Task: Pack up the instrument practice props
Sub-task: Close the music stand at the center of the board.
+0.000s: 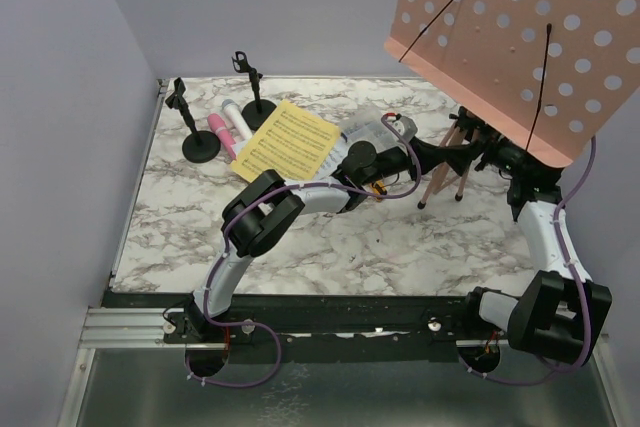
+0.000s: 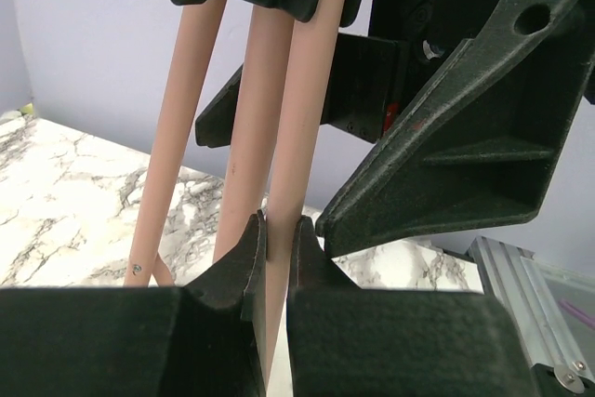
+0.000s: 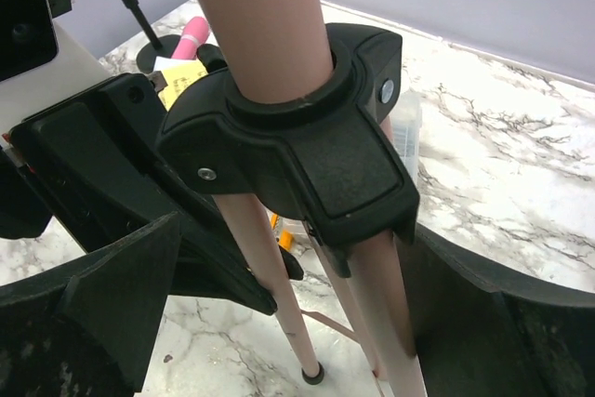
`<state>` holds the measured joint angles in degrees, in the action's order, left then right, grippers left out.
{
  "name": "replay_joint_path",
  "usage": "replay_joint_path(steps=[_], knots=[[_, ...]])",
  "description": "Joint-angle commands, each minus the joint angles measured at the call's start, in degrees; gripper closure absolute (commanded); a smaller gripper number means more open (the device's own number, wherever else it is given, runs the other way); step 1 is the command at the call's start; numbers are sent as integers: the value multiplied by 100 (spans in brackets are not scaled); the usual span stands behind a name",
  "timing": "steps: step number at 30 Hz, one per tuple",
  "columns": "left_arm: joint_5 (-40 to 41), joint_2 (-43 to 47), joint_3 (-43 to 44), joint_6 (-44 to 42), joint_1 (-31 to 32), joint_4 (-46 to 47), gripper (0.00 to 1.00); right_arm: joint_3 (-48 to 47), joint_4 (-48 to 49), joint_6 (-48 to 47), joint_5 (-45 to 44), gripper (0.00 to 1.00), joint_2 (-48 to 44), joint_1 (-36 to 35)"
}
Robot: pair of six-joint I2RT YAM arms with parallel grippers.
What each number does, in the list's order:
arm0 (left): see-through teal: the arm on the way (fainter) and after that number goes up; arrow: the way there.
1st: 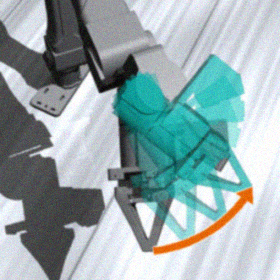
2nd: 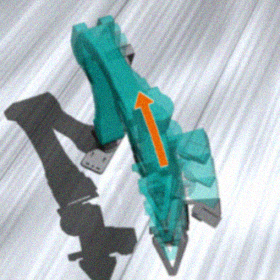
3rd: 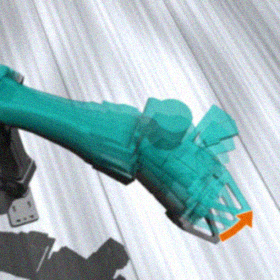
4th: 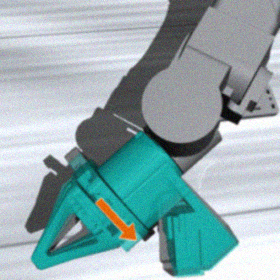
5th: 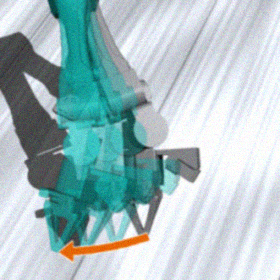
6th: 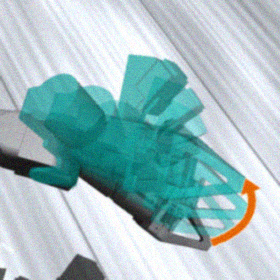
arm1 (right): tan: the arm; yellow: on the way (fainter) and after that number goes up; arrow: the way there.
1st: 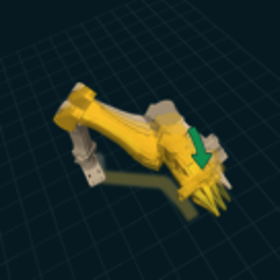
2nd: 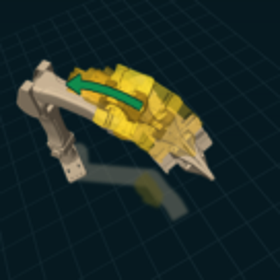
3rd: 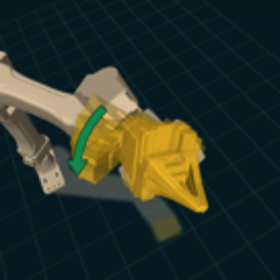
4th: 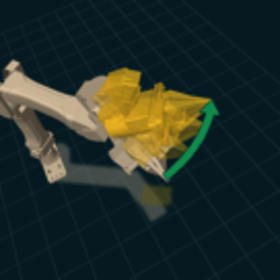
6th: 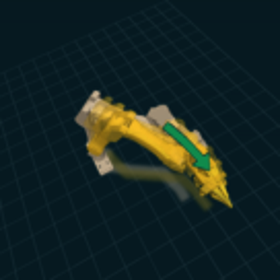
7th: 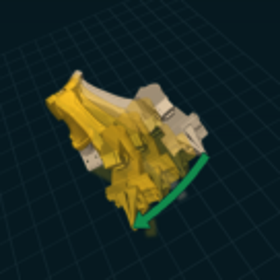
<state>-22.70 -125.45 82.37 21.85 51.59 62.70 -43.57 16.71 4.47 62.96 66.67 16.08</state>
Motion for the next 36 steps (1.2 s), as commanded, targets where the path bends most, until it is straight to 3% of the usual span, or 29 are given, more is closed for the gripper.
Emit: replay_joint_path(steps=[1, 5, 11, 24, 36], knots=[[-346, 100, 26, 600, 223, 52, 100, 251, -127, 72, -72, 9, 20, -51], [-403, 90, 11, 653, 290, 62, 100, 189, -127, 14, -53, 17, 132, -47], [-429, 153, -105, 723, 321, 93, 100, 302, -49, -158, -155, 21, 190, -52], [-663, 458, -403, 839, 327, 125, 66, 538, 73, -210, -95, 27, -18, -43], [-738, 739, -871, 848, 325, 146, 51, 766, 263, -224, -96, 34, -227, 21]])
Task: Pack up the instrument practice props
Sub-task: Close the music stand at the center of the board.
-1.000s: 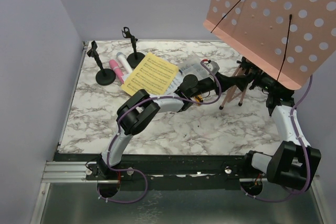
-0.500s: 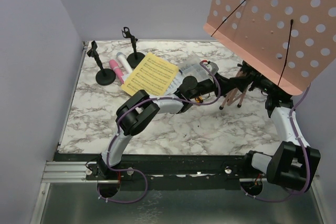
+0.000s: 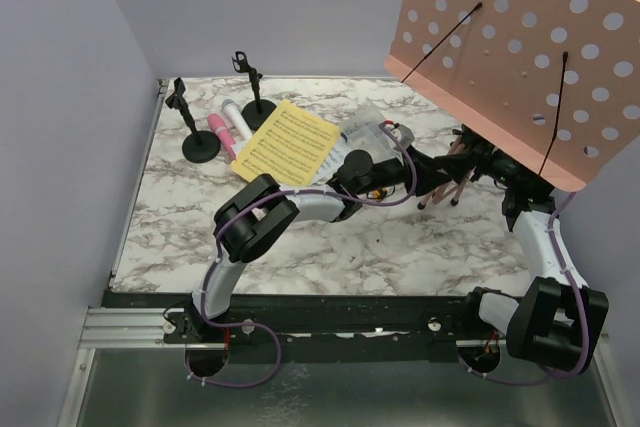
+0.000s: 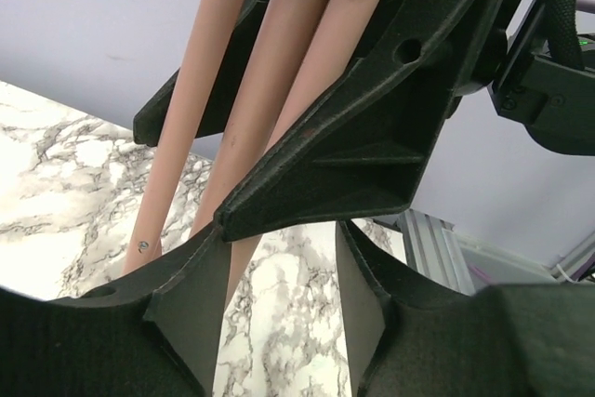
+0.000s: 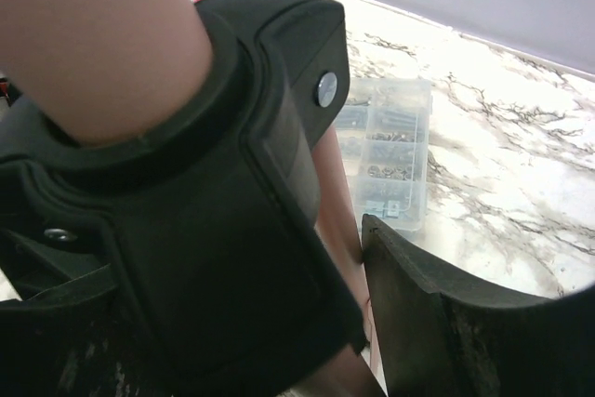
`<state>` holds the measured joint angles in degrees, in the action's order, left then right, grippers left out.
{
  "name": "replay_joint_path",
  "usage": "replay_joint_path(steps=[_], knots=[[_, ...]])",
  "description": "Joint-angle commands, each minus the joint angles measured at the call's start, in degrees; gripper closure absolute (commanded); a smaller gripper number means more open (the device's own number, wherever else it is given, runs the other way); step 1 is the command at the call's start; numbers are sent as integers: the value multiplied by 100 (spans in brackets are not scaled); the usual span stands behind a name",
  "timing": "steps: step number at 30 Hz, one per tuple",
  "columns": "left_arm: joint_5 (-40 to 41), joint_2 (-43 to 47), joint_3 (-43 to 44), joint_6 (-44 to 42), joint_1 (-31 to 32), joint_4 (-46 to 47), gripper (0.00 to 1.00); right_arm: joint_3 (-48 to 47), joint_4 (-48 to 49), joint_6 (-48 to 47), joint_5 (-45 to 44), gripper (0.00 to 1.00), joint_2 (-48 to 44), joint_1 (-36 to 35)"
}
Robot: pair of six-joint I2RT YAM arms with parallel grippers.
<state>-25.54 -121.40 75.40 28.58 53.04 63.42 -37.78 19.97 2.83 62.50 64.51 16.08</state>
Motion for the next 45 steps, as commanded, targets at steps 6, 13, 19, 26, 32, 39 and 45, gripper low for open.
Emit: replay_joint_path(steps=[6, 13, 19, 26, 32, 39, 45], knots=[[-337, 609, -434, 201, 179, 79, 44, 181, -41, 6, 64, 40, 52, 62], [29, 1153, -998, 102, 142, 76, 25, 189, -36, 23, 223, 44, 26, 71], [404, 1554, -1217, 423, 26, 74, 1, 225, 43, 139, 364, 46, -39, 71], [1055, 1755, -1107, 614, 23, 155, 1, 273, 243, 392, 538, 50, -38, 76], [1176, 1506, -685, 575, 33, 383, 1, 300, 406, 684, 718, 51, -31, 71], [1122, 1058, -95, 232, 151, 750, 4, 320, 554, 970, 758, 52, -2, 72], [1050, 936, 98, 212, 169, 775, 7, 171, 254, 811, 727, 56, 231, 71]])
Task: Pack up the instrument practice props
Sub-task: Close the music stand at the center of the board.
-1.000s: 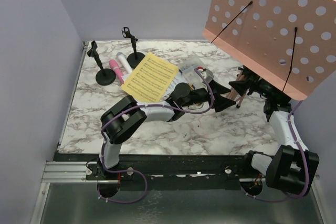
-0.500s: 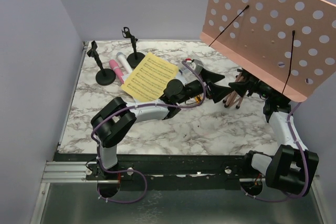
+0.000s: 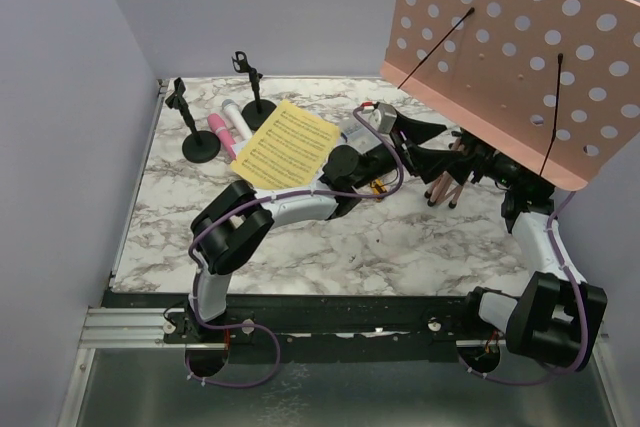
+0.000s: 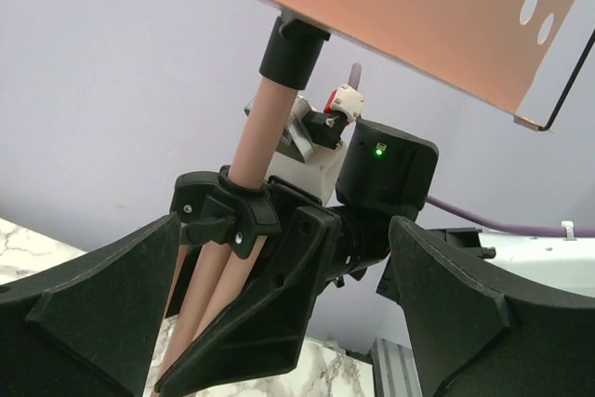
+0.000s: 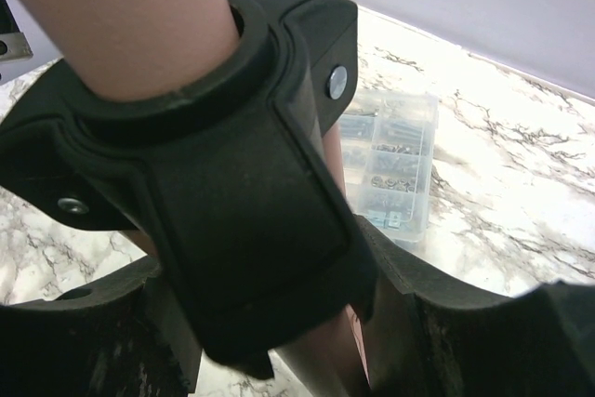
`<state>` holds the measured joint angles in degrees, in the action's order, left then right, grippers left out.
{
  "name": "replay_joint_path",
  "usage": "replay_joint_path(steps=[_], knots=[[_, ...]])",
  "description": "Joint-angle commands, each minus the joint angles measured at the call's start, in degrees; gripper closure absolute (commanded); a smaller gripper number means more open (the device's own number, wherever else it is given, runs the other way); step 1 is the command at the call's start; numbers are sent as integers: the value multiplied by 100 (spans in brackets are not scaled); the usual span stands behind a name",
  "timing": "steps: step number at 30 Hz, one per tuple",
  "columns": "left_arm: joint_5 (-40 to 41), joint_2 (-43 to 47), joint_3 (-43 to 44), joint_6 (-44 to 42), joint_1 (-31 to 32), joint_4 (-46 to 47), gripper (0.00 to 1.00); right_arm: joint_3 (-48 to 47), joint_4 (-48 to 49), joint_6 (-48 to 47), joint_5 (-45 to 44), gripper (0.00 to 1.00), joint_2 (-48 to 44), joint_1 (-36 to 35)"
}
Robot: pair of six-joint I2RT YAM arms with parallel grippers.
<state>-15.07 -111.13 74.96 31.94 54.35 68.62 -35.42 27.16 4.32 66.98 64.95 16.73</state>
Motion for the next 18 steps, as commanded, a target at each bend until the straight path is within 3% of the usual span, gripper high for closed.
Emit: replay_joint_path(steps=[1, 18], knots=[[-39, -78, 133, -127, 41, 260, 7, -62, -451, 667, 314, 56, 190, 6], [472, -692, 1047, 1371, 161, 230, 10, -27, -483, 474, 340, 55, 199, 6]])
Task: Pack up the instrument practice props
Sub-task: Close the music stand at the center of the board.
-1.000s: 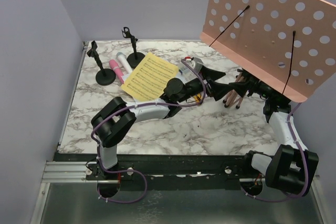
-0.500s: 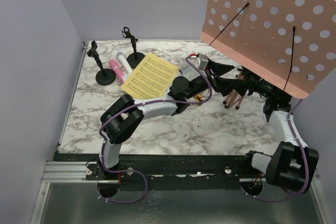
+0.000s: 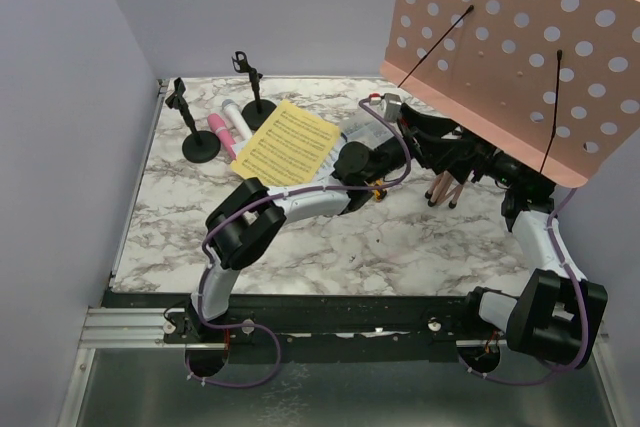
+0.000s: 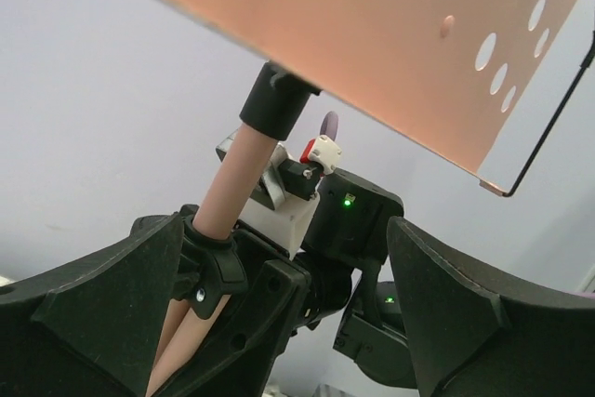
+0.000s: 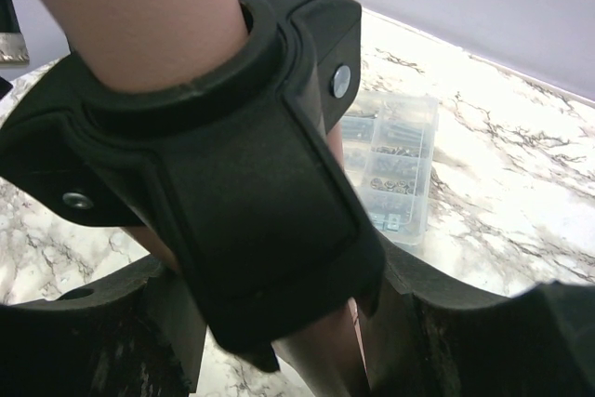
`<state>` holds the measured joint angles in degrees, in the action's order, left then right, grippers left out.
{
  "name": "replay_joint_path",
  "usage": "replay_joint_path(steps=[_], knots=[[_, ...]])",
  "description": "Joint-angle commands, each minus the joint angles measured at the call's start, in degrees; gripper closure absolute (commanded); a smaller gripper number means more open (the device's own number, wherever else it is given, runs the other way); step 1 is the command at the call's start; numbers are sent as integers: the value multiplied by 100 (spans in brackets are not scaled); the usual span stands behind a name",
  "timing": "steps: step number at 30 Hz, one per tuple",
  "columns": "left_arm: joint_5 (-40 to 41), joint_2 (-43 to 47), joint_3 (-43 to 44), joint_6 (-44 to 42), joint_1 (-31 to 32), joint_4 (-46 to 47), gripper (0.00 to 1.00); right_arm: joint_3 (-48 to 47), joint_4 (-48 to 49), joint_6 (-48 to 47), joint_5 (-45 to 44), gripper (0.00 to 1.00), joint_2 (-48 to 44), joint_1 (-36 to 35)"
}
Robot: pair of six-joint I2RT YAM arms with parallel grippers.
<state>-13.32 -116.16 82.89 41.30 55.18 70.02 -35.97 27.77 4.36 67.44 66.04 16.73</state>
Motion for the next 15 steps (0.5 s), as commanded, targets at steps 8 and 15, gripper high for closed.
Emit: replay_joint_path(steps=[8, 15], knots=[[497, -310, 518, 324, 107, -120, 12, 19, -564, 447, 319, 55, 89, 6], [381, -481, 861, 208, 125, -455, 16, -2, -613, 397, 336, 56, 97, 6]])
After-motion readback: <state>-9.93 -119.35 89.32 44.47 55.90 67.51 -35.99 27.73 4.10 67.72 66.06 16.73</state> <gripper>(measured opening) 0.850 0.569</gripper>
